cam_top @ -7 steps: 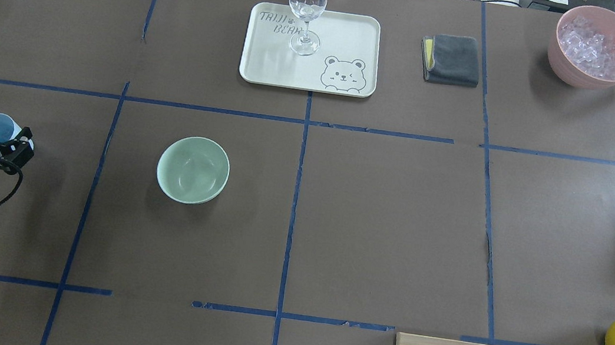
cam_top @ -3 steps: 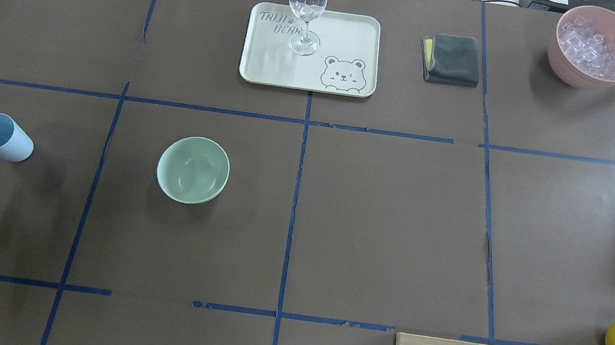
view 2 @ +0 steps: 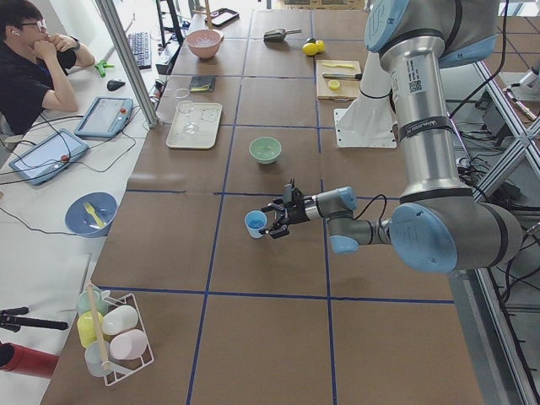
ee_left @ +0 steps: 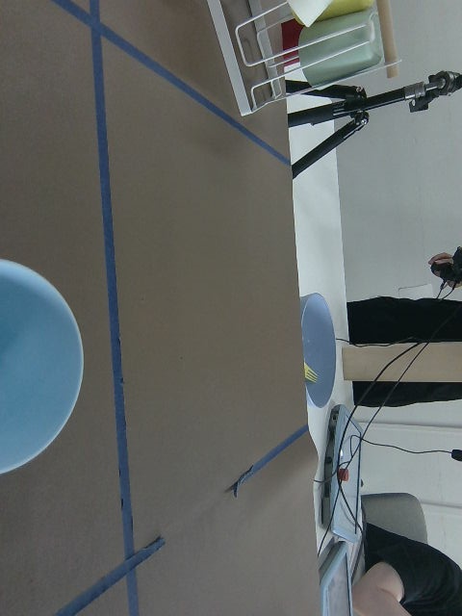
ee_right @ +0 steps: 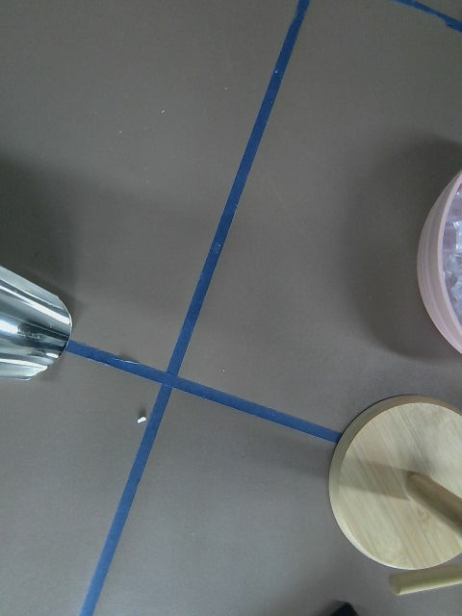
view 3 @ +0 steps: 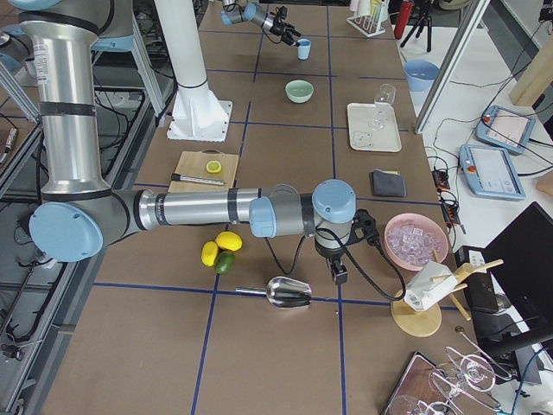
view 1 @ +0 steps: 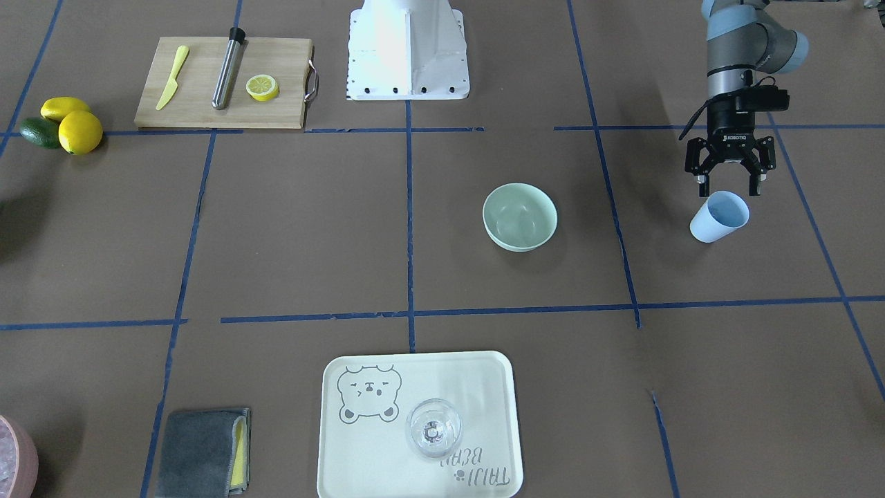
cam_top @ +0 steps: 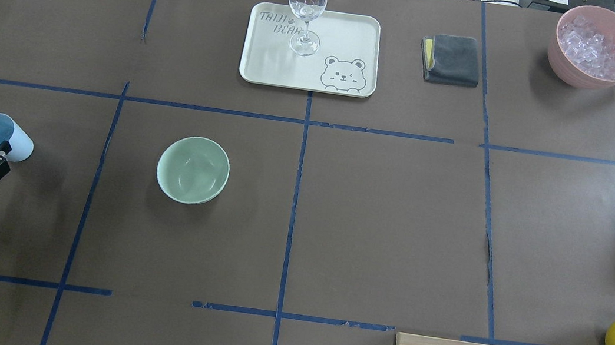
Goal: Pour ice into bowl
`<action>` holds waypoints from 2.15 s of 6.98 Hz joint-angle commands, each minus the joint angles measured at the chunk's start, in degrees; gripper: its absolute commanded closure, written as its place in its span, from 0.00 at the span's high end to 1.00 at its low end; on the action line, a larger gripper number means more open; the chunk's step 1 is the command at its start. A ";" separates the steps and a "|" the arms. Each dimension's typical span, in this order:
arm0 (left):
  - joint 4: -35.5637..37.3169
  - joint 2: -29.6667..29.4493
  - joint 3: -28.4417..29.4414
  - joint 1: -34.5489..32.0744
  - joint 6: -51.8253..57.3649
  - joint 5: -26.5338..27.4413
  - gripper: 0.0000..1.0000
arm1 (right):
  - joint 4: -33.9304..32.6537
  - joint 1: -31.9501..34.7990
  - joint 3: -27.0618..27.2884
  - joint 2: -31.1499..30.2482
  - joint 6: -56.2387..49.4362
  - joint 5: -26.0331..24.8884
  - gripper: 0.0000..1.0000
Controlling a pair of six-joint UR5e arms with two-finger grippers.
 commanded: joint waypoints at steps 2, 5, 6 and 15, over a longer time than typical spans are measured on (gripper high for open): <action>-0.41 -1.39 2.25 0.82 -0.04 0.69 0.99 | 0.00 0.00 0.00 -0.01 0.00 0.00 1.00; -1.28 -5.34 6.11 0.73 0.32 0.17 0.99 | 0.00 0.00 0.00 -0.01 0.00 0.00 1.00; -1.28 -5.35 6.12 0.04 0.40 -0.10 0.98 | 0.00 0.00 0.00 -0.01 0.00 0.00 1.00; -1.11 -9.31 11.13 -4.80 0.40 -2.73 0.97 | 0.09 0.00 0.18 0.08 0.00 0.00 1.00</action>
